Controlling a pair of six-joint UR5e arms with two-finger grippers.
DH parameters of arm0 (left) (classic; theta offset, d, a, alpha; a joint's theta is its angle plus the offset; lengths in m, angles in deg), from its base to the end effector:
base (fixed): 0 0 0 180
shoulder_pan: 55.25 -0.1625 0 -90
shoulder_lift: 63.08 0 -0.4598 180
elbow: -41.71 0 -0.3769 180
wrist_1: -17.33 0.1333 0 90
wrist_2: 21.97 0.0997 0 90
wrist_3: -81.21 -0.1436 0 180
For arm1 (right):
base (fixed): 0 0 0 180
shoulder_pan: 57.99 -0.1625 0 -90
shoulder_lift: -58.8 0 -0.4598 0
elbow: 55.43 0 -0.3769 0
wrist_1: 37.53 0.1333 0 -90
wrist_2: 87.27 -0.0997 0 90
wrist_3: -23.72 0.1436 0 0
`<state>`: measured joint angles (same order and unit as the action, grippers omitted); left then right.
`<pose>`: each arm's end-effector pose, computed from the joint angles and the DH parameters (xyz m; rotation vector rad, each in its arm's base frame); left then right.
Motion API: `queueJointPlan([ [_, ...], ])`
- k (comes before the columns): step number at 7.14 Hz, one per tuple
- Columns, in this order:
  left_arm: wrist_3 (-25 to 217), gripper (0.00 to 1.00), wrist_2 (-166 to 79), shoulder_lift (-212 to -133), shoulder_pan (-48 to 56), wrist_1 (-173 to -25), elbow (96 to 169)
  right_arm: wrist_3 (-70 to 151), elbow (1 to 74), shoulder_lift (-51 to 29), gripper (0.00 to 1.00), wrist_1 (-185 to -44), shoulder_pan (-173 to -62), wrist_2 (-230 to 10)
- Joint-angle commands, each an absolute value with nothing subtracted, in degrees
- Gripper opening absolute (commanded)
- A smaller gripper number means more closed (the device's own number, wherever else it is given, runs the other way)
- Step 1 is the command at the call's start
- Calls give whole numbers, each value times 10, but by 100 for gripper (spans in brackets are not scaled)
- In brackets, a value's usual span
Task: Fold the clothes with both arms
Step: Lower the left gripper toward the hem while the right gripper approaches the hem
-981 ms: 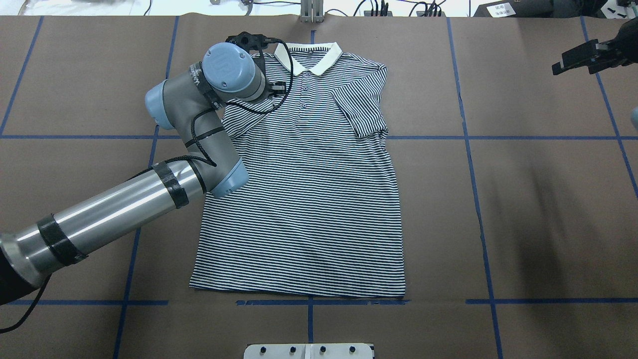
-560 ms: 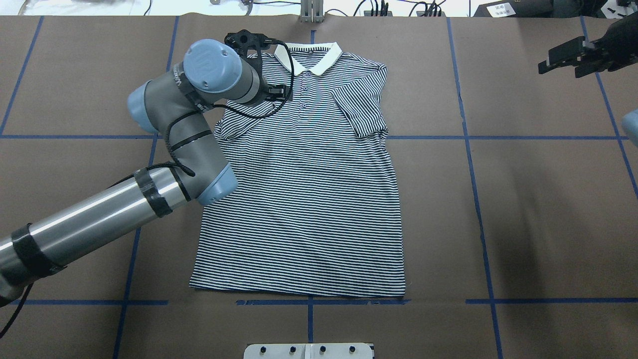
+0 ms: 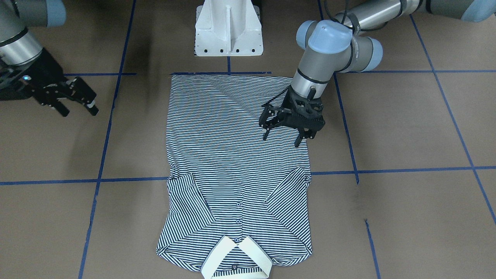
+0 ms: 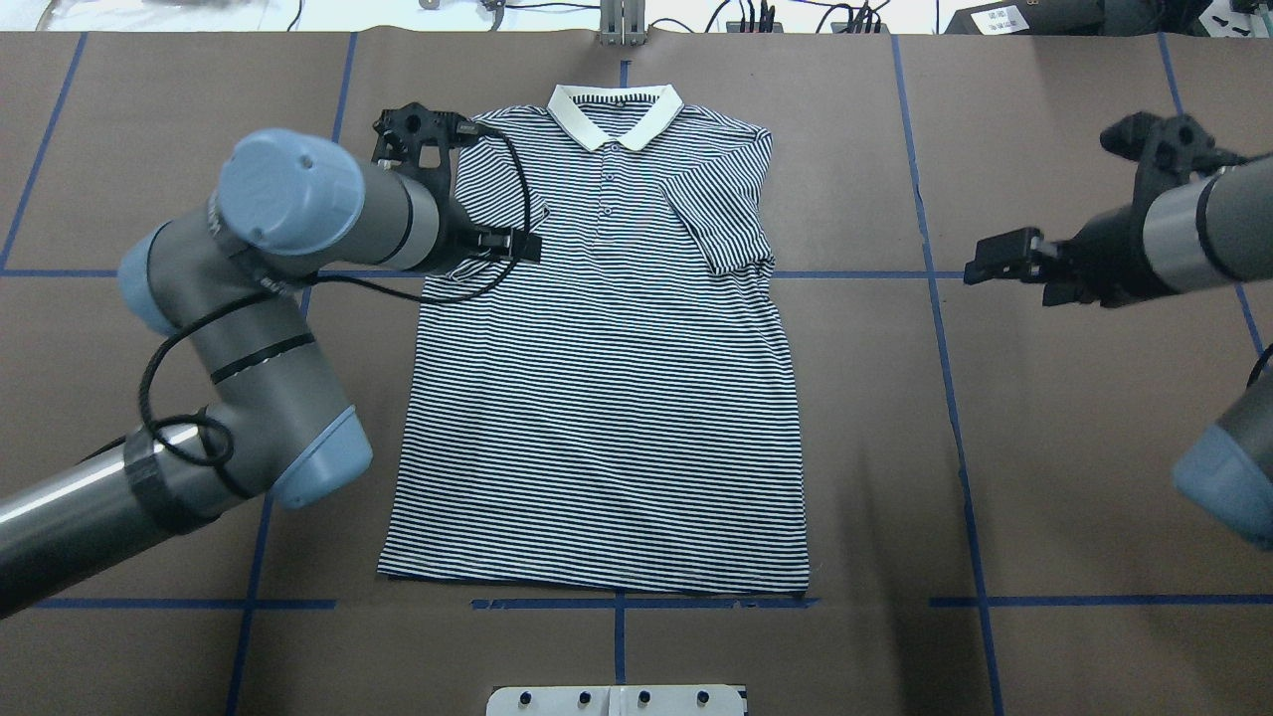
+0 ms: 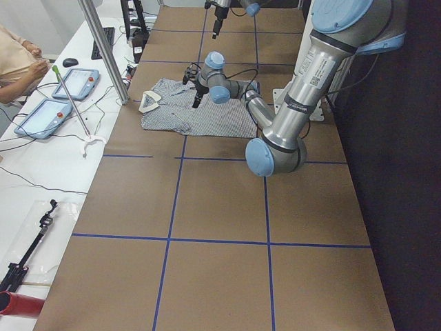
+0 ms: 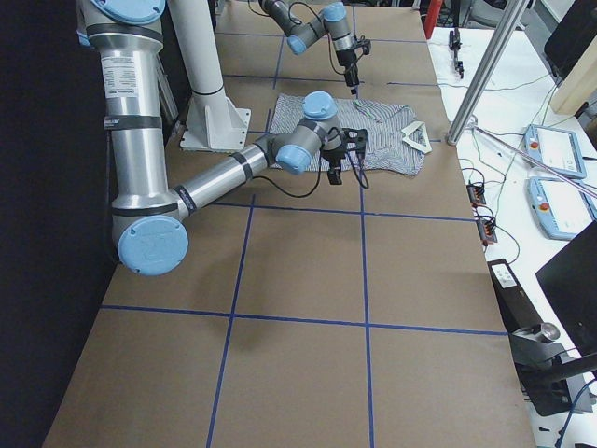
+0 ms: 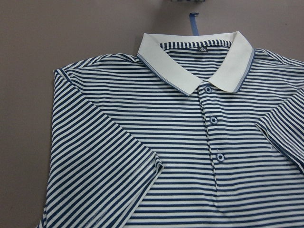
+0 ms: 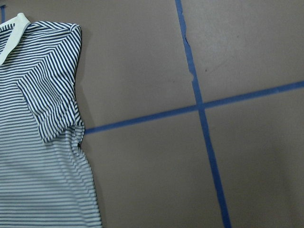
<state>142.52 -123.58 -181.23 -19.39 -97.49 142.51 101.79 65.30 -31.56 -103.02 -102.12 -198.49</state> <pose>0.4902 -0.4831 0.3037 0.4387 1.0338 0.0011 -0.2945 -0.3990 0.4272 0.1439 -0.9998 0.3364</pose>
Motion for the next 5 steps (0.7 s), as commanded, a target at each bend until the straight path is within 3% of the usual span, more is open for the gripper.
queueJointPlan([
  [1, 1496, 100, -1209, -1727, -260, -975, 1515, 1206, 714, -365, 89, -1031, -815, -1795],
  [3, 1545, 100, -1132, -1646, -337, -975, 1554, 1283, 714, -359, 78, -1045, -717, -1696],
  [4, 1585, 99, -1117, -1621, -362, -976, 1563, 1287, 714, -338, 77, -1075, -708, -1686],
  [5, 1621, 76, -1115, -1604, -382, -975, 1563, 1287, 714, -324, 77, -1091, -706, -1685],
])
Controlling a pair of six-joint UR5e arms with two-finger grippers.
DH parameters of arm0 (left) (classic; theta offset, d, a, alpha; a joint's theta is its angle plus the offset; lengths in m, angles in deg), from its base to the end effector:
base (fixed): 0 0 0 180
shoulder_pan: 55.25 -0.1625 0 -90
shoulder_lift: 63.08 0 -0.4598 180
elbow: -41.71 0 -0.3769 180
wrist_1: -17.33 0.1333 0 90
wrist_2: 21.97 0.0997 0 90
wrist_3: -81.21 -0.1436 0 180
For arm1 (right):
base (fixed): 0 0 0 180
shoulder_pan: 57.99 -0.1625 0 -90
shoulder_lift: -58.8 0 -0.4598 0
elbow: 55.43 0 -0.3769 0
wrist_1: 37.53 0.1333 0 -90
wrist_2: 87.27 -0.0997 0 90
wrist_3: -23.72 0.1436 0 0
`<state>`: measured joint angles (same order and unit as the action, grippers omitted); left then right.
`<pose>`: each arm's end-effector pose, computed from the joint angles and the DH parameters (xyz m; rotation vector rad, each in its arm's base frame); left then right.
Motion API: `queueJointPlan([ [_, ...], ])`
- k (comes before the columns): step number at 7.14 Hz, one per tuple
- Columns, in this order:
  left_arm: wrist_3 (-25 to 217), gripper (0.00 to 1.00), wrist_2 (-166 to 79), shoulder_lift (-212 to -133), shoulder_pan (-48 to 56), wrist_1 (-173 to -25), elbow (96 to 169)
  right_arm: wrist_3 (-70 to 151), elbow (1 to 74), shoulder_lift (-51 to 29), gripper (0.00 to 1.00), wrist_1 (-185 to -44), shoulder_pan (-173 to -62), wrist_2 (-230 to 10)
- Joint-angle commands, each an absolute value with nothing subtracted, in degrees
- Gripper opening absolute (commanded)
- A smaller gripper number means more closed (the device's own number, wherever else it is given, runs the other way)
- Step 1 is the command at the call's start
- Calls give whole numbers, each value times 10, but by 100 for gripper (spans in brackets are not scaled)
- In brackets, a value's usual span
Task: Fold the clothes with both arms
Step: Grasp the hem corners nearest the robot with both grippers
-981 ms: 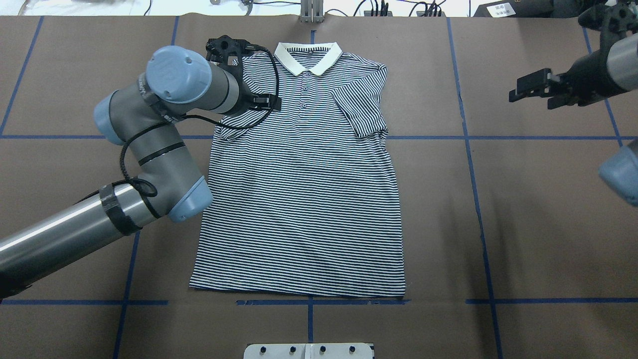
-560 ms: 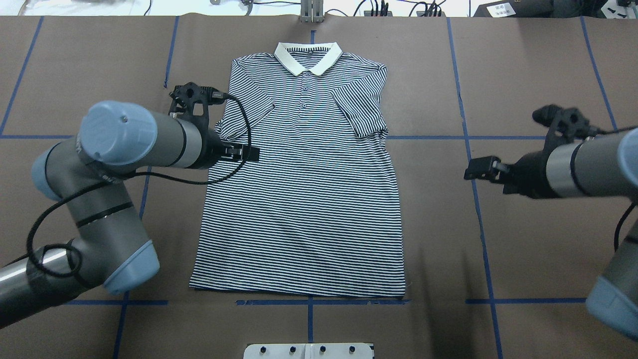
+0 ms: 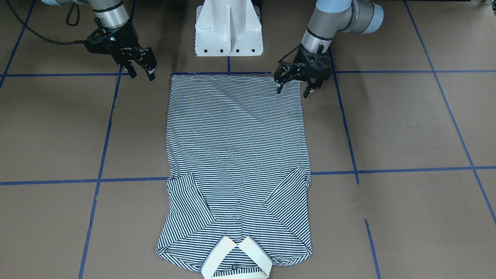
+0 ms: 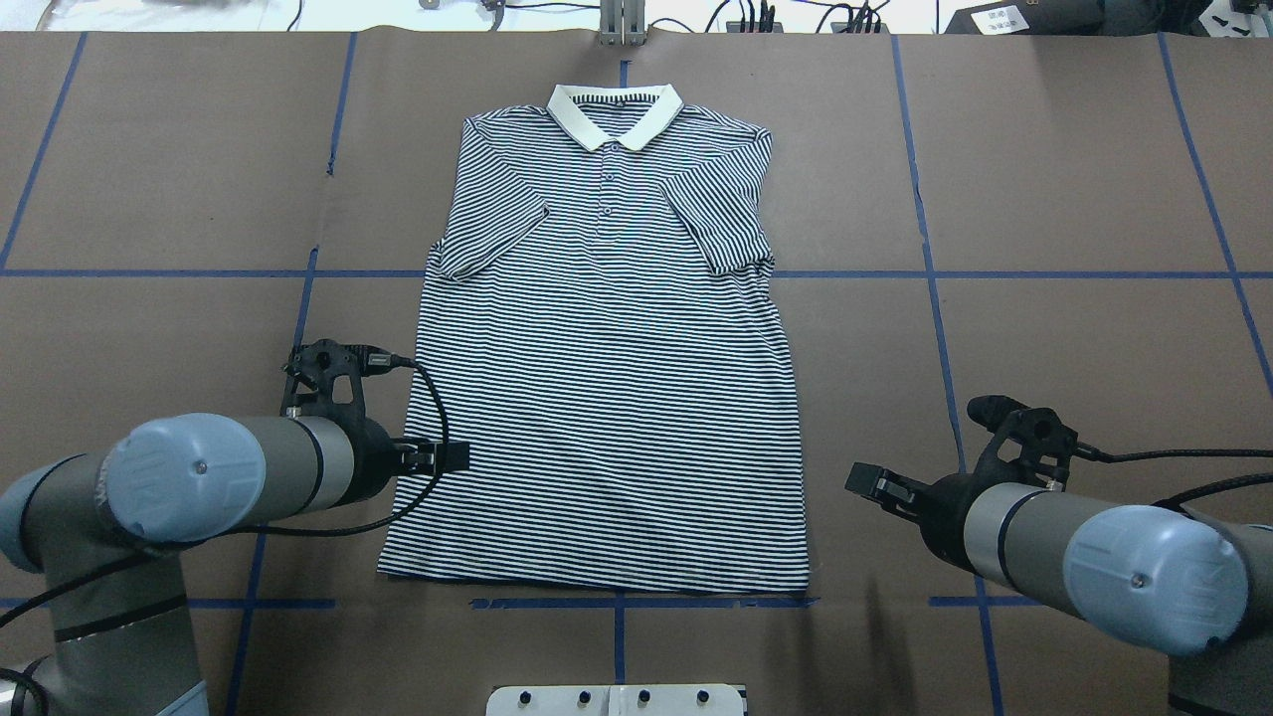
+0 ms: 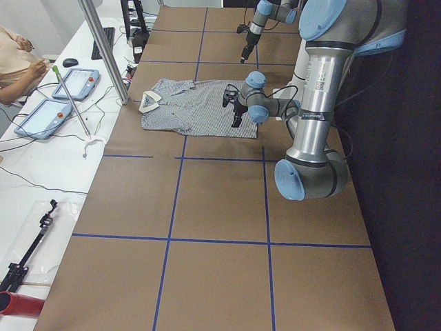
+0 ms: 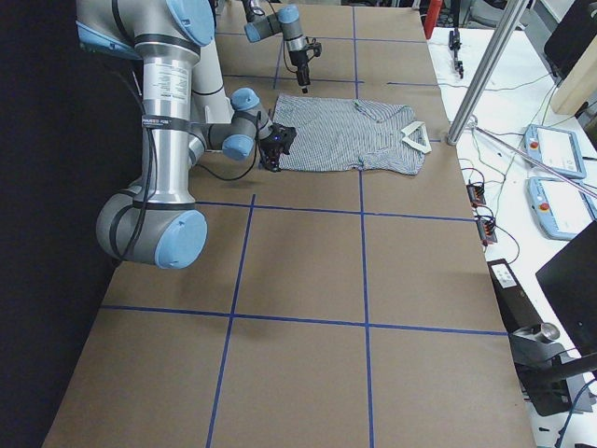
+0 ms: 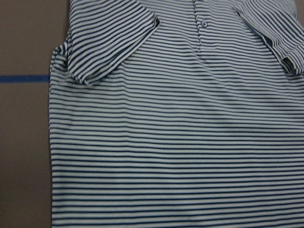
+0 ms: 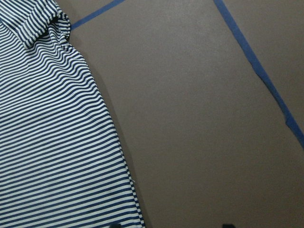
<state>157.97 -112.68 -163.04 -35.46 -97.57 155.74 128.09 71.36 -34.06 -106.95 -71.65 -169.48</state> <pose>0.4885 -0.3155 0.3935 0.2815 0.9891 -0.0977 -0.4143 -0.2579 0.4128 0.1211 -0.9621 0.5155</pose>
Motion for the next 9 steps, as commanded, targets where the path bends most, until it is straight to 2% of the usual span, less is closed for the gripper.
queueJointPlan([
  [1, 1629, 65, -1115, -1590, -394, -975, 1563, 1287, 714, -323, 78, -1091, -701, -1680],
  [5, 1630, 64, -1108, -1576, -408, -972, 1563, 1287, 714, -324, 79, -1091, -697, -1672],
  [9, 1630, 52, -1111, -1576, -428, -972, 1563, 1287, 712, -324, 79, -1091, -698, -1672],
])
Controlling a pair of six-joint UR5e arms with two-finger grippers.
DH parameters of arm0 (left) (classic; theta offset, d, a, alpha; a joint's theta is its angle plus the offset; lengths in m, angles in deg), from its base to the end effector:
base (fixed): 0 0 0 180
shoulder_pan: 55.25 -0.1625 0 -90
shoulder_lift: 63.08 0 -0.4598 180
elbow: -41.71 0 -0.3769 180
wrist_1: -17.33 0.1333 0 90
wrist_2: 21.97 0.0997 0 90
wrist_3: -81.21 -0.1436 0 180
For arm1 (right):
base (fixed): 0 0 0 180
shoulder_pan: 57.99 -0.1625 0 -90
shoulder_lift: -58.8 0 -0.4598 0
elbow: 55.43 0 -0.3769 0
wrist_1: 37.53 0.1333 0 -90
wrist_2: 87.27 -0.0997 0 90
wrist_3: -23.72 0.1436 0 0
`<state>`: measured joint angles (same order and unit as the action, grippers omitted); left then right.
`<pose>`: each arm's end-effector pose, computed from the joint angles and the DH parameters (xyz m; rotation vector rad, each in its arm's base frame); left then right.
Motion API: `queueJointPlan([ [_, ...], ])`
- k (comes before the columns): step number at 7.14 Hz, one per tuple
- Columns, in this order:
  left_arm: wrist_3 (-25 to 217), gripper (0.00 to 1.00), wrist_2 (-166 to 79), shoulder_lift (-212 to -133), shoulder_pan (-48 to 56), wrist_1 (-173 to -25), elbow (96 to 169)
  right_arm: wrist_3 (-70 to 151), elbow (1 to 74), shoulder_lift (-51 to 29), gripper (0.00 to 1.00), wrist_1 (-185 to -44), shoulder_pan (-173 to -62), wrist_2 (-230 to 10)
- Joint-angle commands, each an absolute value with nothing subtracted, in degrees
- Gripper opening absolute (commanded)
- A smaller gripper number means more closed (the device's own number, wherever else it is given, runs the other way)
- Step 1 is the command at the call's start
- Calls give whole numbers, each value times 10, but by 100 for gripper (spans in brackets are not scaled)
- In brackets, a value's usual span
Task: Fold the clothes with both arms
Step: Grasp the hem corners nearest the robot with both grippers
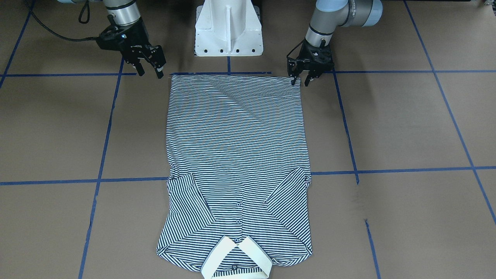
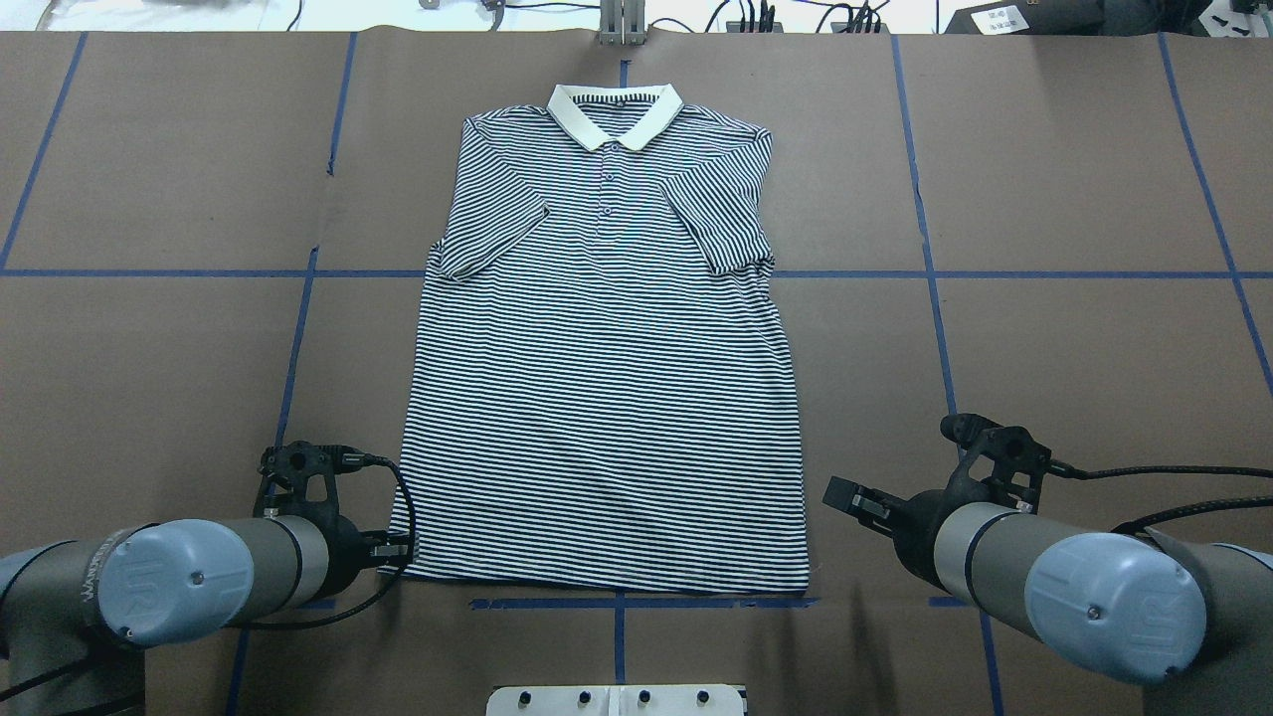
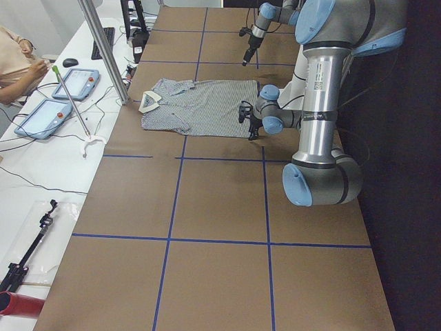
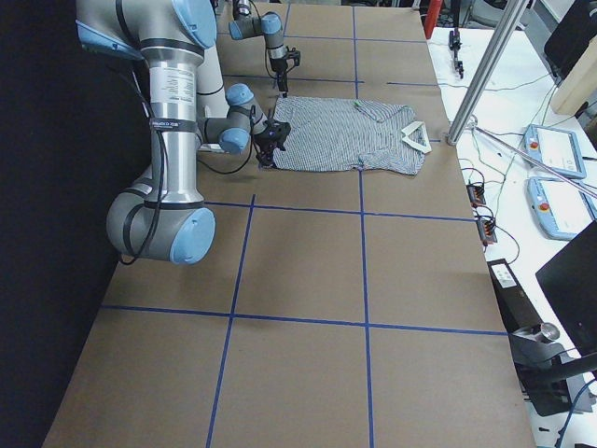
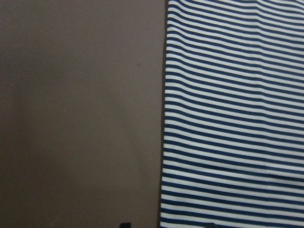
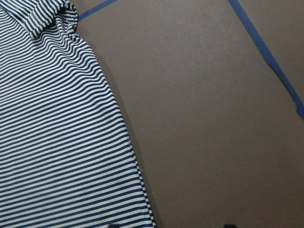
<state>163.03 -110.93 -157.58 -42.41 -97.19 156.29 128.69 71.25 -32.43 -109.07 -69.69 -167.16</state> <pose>0.4965 -0.2526 0.4427 0.1872 0.9170 -0.0838 -0.4282 -0.2506 0.4063 0.1380 -0.9538 0.5124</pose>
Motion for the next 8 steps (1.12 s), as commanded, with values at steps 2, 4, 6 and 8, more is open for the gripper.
queueJointPlan([
  [2, 1630, 51, -1112, -1576, -429, -972, 1563, 1287, 711, -324, 79, -1091, -698, -1672],
  [4, 1630, 49, -1114, -1577, -432, -972, 1563, 1287, 710, -324, 79, -1091, -698, -1672],
  [6, 1630, 41, -1114, -1577, -436, -972, 1564, 1287, 710, -324, 80, -1091, -698, -1672],
  [8, 1641, 0, -1114, -1577, -436, -973, 1568, 1287, 710, -324, 80, -1091, -697, -1672],
])
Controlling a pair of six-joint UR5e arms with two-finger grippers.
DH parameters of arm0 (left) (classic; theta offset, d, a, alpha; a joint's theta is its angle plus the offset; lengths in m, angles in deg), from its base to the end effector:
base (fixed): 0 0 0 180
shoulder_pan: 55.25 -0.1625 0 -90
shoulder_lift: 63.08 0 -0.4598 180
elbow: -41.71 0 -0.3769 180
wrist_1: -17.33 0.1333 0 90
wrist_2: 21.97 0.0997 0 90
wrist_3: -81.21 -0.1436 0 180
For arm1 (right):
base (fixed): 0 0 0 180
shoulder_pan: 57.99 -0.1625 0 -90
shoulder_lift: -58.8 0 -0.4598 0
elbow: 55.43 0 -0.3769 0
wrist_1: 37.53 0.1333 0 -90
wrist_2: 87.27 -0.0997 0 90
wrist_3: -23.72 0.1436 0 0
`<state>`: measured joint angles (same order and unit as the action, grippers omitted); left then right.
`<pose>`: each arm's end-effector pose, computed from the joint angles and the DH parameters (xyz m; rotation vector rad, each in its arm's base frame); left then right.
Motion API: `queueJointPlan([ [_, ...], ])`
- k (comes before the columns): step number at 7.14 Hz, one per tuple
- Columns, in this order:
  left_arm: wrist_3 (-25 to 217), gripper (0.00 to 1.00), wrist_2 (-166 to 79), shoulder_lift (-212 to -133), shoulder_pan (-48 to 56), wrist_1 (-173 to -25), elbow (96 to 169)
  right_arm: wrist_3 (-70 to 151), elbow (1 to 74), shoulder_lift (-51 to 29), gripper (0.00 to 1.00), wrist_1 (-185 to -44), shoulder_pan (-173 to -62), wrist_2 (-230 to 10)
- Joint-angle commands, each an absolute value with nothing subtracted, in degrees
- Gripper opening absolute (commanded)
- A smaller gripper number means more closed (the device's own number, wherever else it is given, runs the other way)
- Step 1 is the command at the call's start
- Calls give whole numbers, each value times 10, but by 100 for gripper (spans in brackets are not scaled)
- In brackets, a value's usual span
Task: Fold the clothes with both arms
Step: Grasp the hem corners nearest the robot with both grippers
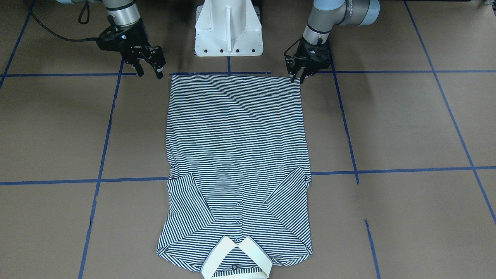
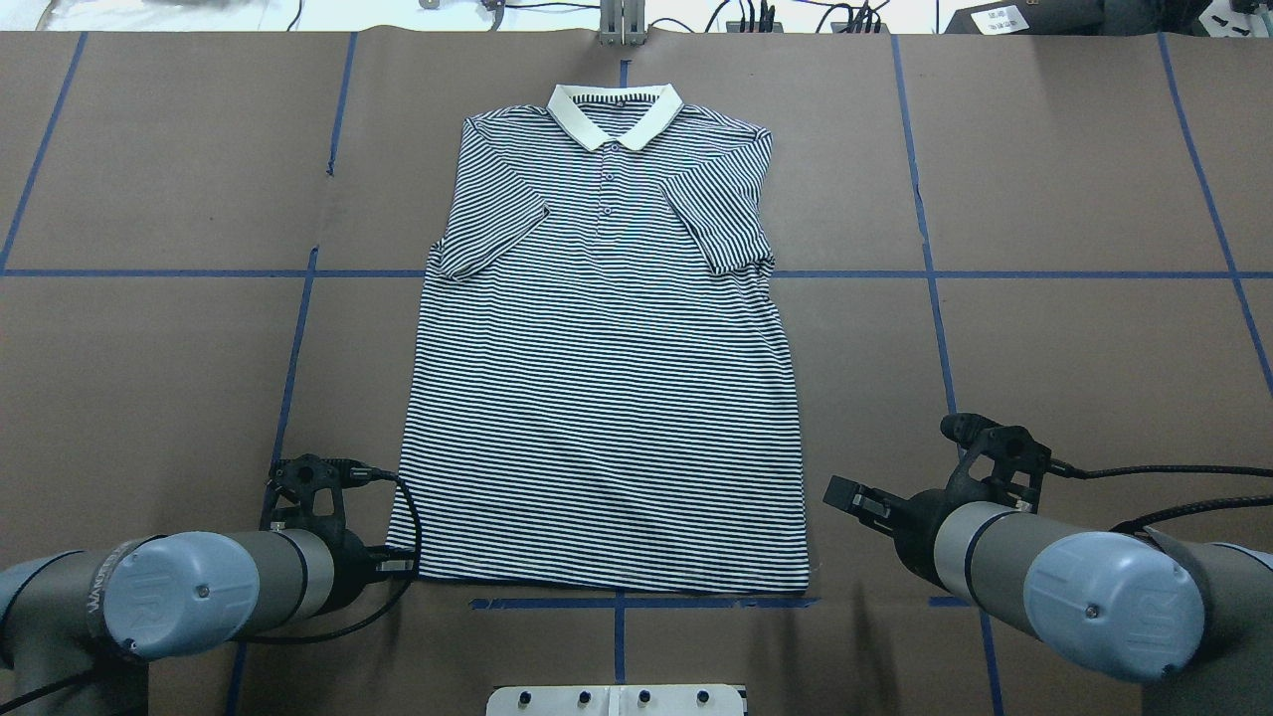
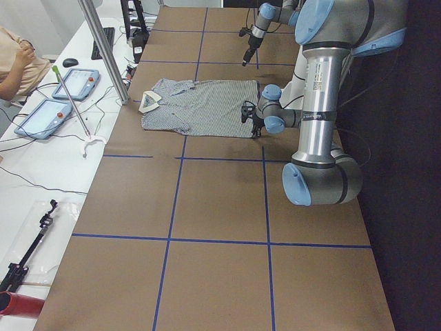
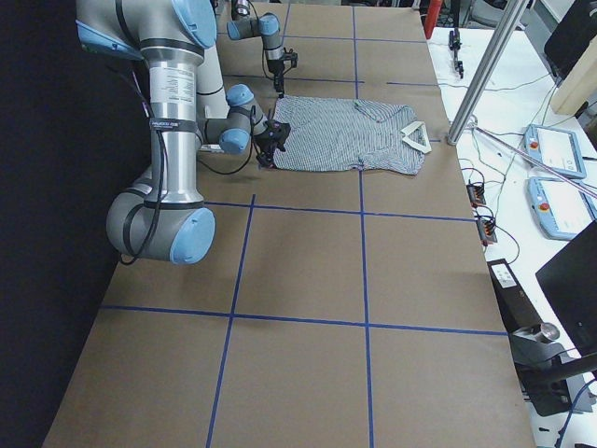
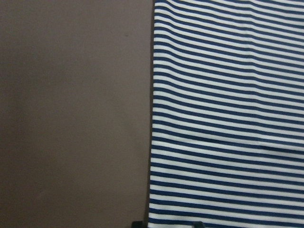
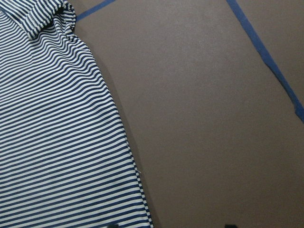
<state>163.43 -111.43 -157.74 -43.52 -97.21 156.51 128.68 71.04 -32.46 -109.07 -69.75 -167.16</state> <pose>0.5016 -0.2417 0.4392 0.1683 0.9276 -0.0682 -0.4286 -0.2511 0.4083 0.1388 -0.9495 0.5131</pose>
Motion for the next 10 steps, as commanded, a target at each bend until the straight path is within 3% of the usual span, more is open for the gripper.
queueJointPlan([
  [1, 1641, 0, -1113, -1577, -435, -972, 1568, 1289, 709, -323, 78, -1091, -685, -1659],
  [2, 1641, 0, -1113, -1580, -436, -973, 1569, 1342, 709, -319, 67, -1093, -664, -1638],
  [3, 1641, 0, -1114, -1582, -436, -973, 1575, 1365, 702, -289, 63, -1133, -642, -1620],
  [5, 1669, 0, -1115, -1587, -437, -973, 1585, 1396, 635, -205, 63, -1210, -614, -1595],
  [9, 1672, 0, -1115, -1598, -438, -972, 1584, 1394, 620, -210, 61, -1215, -599, -1584],
  [10, 1672, 0, -1115, -1598, -438, -972, 1584, 1395, 620, -211, 54, -1215, -599, -1583],
])
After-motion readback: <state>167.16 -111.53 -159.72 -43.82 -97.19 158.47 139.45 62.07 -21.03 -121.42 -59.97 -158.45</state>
